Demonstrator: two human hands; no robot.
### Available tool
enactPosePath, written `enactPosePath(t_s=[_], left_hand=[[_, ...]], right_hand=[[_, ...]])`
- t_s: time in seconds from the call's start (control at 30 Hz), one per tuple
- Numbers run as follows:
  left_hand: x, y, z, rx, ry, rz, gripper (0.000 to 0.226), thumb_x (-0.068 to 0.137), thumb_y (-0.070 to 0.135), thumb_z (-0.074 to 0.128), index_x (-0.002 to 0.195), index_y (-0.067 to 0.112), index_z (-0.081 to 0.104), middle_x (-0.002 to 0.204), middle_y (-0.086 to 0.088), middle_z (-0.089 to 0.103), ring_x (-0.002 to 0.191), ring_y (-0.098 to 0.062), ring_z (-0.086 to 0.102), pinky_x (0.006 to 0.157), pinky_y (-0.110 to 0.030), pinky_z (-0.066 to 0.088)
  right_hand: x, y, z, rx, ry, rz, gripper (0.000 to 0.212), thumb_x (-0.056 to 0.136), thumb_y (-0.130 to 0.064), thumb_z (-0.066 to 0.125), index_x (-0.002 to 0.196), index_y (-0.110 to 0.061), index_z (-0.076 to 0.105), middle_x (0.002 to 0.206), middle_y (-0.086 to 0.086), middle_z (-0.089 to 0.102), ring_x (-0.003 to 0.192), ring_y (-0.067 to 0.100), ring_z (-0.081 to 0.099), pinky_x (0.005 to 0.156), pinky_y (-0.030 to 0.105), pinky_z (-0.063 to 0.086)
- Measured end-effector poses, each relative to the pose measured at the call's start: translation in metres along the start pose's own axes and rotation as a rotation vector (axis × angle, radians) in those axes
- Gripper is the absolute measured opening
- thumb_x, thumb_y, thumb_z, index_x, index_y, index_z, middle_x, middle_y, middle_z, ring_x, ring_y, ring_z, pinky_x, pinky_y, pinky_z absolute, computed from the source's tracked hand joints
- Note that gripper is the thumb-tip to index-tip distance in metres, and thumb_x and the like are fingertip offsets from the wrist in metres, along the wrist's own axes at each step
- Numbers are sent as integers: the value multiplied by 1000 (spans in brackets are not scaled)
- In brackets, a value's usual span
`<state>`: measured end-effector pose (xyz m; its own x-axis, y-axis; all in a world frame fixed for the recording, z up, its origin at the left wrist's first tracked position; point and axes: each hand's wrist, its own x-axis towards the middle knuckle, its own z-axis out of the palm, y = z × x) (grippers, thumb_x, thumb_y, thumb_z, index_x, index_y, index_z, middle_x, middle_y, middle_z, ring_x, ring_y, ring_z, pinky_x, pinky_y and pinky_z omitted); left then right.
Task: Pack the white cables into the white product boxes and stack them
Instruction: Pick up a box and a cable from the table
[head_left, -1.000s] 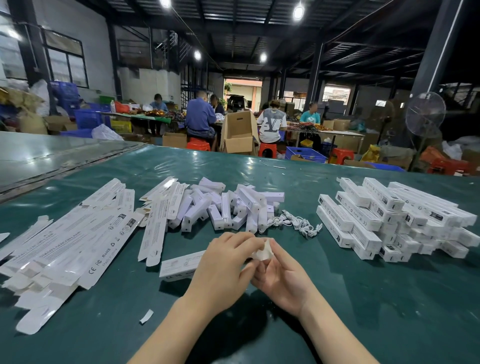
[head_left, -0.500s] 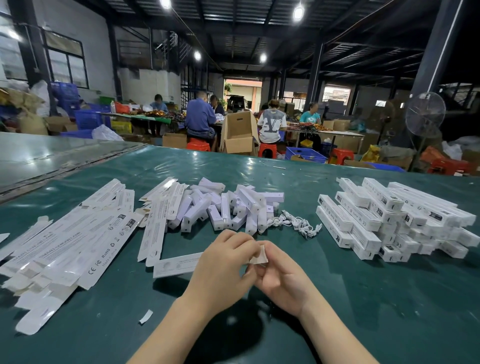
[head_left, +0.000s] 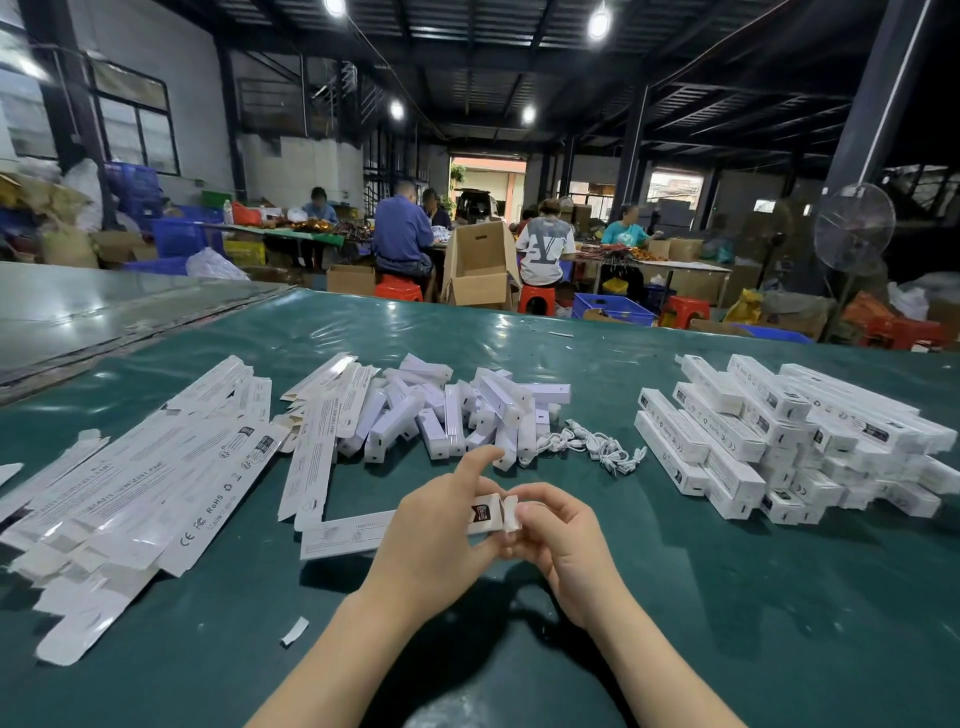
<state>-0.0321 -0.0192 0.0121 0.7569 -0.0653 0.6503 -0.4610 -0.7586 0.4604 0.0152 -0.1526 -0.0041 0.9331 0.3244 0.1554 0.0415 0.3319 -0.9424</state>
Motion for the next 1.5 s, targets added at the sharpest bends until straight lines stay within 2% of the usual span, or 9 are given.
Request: enactPosePath(t_s=[0.23,0.4,0.57,0.73,0.9,1.03,1.27,1.4,1.5], left_hand=[[-1,0,3,155,-73,-31,73,81,26,65,139,37,23,118,21,61,104,-9,58,81,-16,35],[-1,4,2,103,-73,-34,70,81,25,65,137,37,25,119,20,61,103,-11,59,81,-15,35],[0,11,3,31,-58,-2,64,80,24,68,129,39,29,114,20,64,96,-11,61,83,-21,40],[-1,22,4,-96,-88,-8,39,78,22,69,99,31,37,97,11,71,81,-11,60,75,-16,43],[-1,35,4,-160,-147,25,52,76,29,70,88,59,30,76,3,68,64,-7,53,63,-19,42],[-3,42,8,-191,-201,48,46,76,27,70,100,43,34,87,2,71,71,-11,60,72,-26,47],[3,24,0,-201,38,-34,52,71,10,75,91,43,40,86,46,57,65,5,58,65,-3,37],[6,10,-4,-138,95,-30,66,70,4,74,105,46,37,98,29,64,75,0,60,70,-11,42],[4,-3,-8,-129,21,-66,101,68,-2,70,115,70,17,114,21,51,85,9,56,74,-4,40]], right_hand=[[-1,2,5,-185,52,-78,20,83,10,54,74,-6,62,56,1,63,45,9,52,47,21,47],[0,-3,-2,96,-79,104,13,70,-1,66,76,-8,57,76,9,65,54,16,56,56,26,49],[0,-6,-6,155,-124,162,29,60,-7,75,74,-10,50,91,17,60,63,22,55,58,30,45],[-5,-13,-12,293,-341,287,79,36,-28,95,97,-7,49,82,10,64,64,18,63,51,22,50],[-7,-18,-24,211,-525,338,64,40,-40,93,95,-18,69,84,0,66,70,10,59,56,14,43],[-6,-19,-35,148,-506,357,64,42,-16,87,97,-14,54,79,1,62,67,11,58,53,16,40],[-5,-12,-3,32,-239,97,70,51,-47,85,96,-6,51,71,13,53,43,14,46,38,23,44],[-8,-1,13,-471,-5,-251,17,78,-41,55,92,-30,54,77,-7,56,45,8,47,44,22,43],[-8,5,21,-737,-51,-447,26,78,-22,52,96,-39,54,91,-23,60,55,8,48,54,17,40]])
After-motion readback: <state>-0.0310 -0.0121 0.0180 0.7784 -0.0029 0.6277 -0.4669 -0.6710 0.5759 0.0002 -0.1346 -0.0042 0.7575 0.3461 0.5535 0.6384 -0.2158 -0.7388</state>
